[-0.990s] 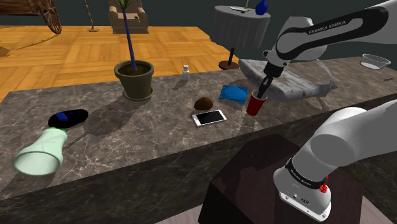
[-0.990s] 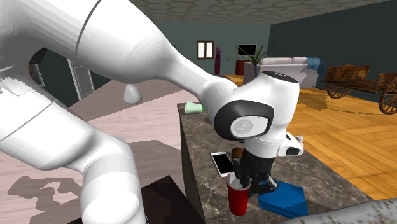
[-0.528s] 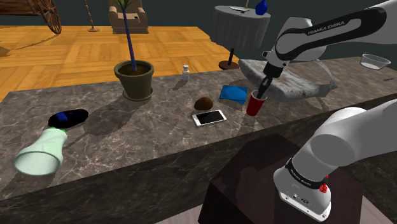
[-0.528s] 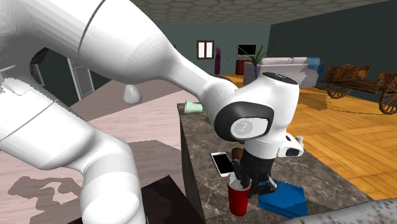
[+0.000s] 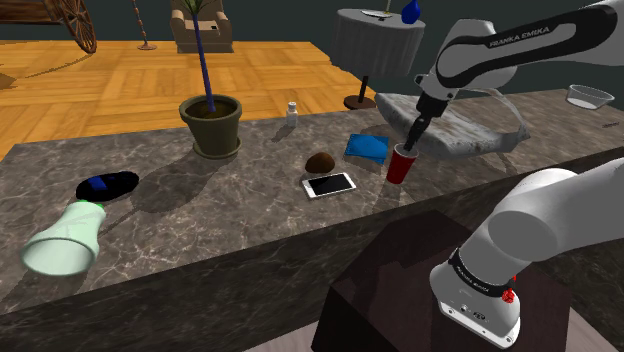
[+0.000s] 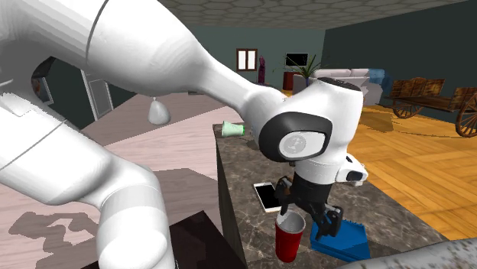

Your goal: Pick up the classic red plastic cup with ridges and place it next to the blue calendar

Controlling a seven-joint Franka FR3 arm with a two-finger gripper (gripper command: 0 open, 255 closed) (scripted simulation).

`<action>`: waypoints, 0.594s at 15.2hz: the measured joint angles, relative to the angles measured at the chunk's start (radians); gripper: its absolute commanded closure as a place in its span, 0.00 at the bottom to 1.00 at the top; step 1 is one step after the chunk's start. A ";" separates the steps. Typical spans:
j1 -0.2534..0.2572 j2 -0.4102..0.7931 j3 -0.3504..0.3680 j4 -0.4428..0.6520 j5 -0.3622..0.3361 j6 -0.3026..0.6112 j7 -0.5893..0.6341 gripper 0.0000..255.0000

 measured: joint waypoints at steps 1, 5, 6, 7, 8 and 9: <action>-0.002 -0.018 0.007 0.021 0.000 -0.038 0.004 0.00; -0.006 -0.039 0.013 0.060 0.000 -0.099 0.004 0.00; -0.006 -0.040 0.013 0.061 0.000 -0.101 0.004 0.00; -0.006 -0.040 0.014 0.062 0.000 -0.102 0.004 0.00; -0.006 -0.040 0.014 0.062 0.000 -0.103 0.004 0.00; -0.006 -0.041 0.014 0.062 0.000 -0.103 0.004 0.00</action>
